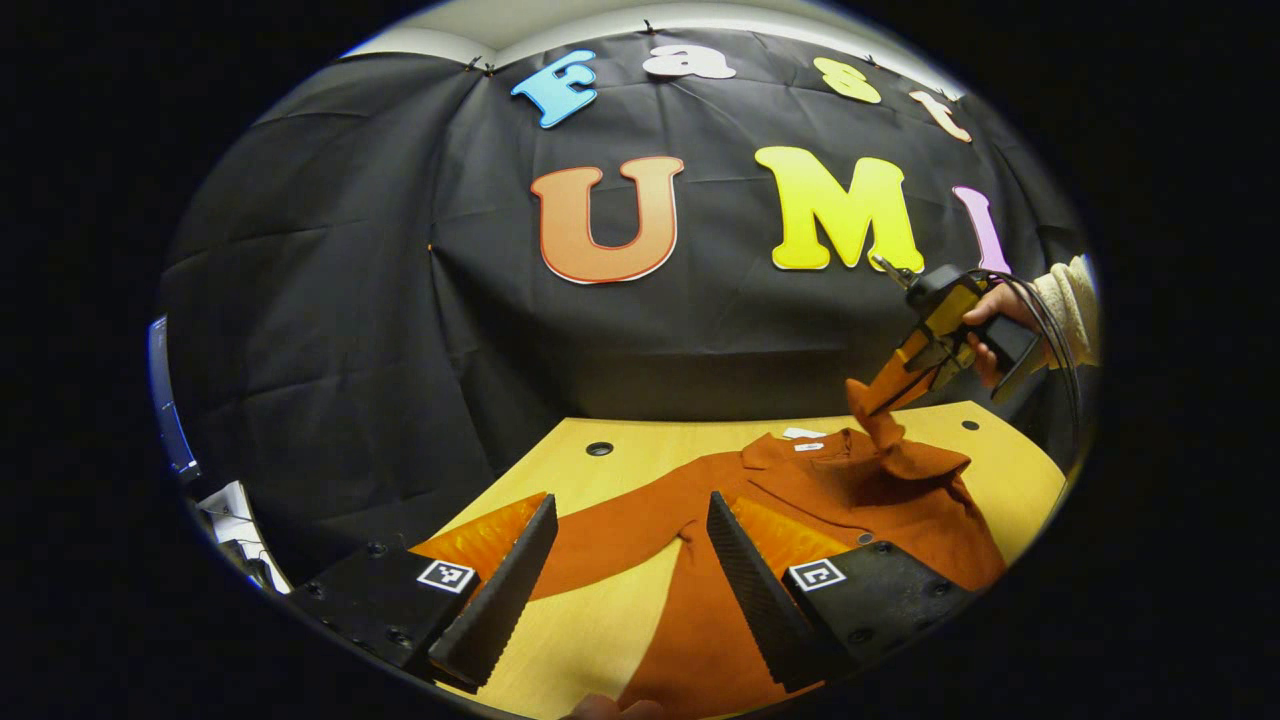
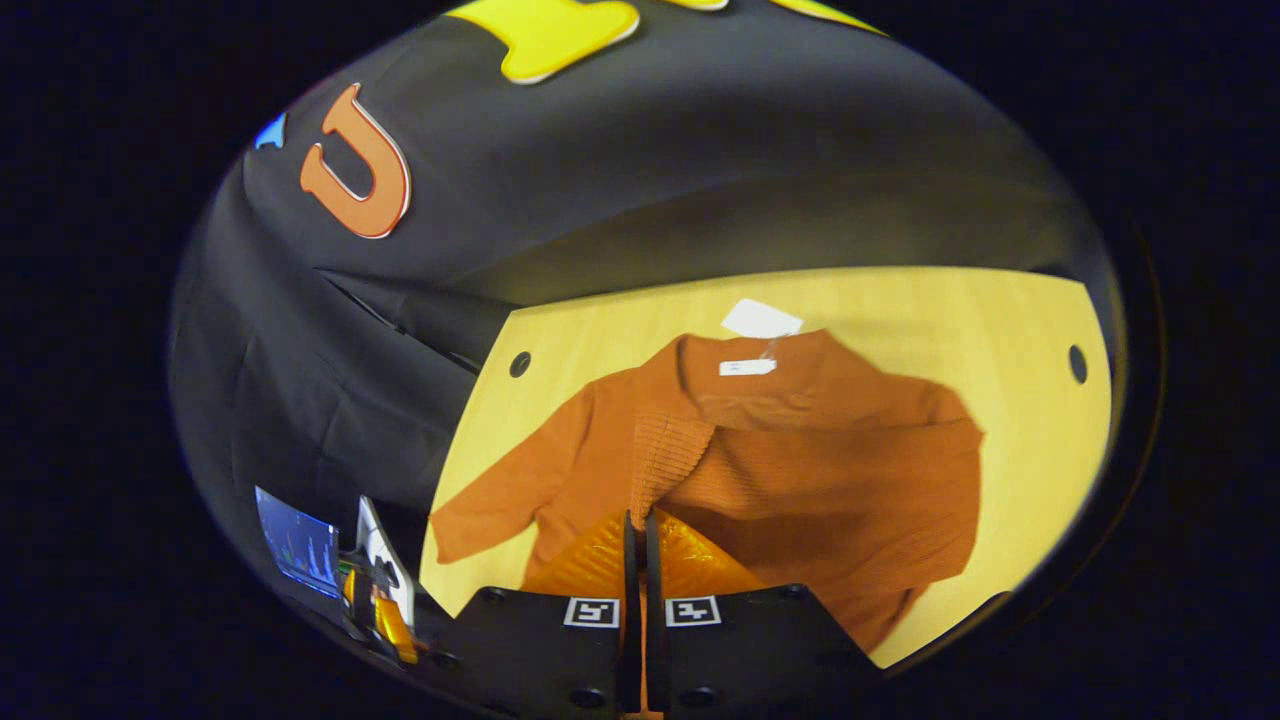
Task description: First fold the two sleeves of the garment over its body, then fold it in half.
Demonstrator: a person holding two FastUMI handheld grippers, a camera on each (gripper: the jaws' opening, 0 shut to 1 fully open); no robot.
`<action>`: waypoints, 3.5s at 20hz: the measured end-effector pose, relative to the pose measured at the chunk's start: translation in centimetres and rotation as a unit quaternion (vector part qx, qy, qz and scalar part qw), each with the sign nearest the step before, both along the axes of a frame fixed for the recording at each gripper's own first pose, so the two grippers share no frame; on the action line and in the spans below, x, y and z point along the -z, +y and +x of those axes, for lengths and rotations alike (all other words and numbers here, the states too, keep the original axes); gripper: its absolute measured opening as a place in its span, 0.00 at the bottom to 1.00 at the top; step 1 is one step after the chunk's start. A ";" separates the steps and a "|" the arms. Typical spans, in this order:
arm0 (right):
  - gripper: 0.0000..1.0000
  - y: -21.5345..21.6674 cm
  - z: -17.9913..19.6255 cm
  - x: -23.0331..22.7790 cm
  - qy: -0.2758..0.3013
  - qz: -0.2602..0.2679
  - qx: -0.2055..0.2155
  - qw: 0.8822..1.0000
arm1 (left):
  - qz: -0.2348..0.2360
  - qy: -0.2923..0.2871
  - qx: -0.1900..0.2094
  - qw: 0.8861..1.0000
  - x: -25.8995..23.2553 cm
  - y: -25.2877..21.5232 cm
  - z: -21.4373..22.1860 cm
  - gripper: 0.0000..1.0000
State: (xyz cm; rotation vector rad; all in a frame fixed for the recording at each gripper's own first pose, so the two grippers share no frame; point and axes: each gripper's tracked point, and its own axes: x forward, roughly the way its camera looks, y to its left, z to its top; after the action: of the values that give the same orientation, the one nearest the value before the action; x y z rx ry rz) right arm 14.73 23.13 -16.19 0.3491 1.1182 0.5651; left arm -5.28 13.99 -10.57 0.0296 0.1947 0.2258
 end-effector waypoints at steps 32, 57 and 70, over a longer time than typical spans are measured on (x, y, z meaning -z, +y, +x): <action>0.94 3.0 -5.9 2.3 -0.059 -0.096 -0.017 0.993 | -0.126 0.134 -0.174 0.968 13.8 18.4 -2.6 0.98; 0.98 -35.2 -26.8 1.9 -0.026 -0.090 0.290 0.953 | -0.357 0.498 -0.177 0.770 20.8 22.6 2.1 0.05; 0.94 -41.1 -25.9 7.5 0.020 -0.061 0.264 0.962 | -0.293 0.416 -0.025 0.861 5.3 7.3 13.8 0.03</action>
State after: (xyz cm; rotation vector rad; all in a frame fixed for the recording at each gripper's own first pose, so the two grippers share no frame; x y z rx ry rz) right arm -11.20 -17.98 -23.71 0.5309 1.0370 0.0180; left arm 8.47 21.30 -15.83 -0.4975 1.1273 0.1849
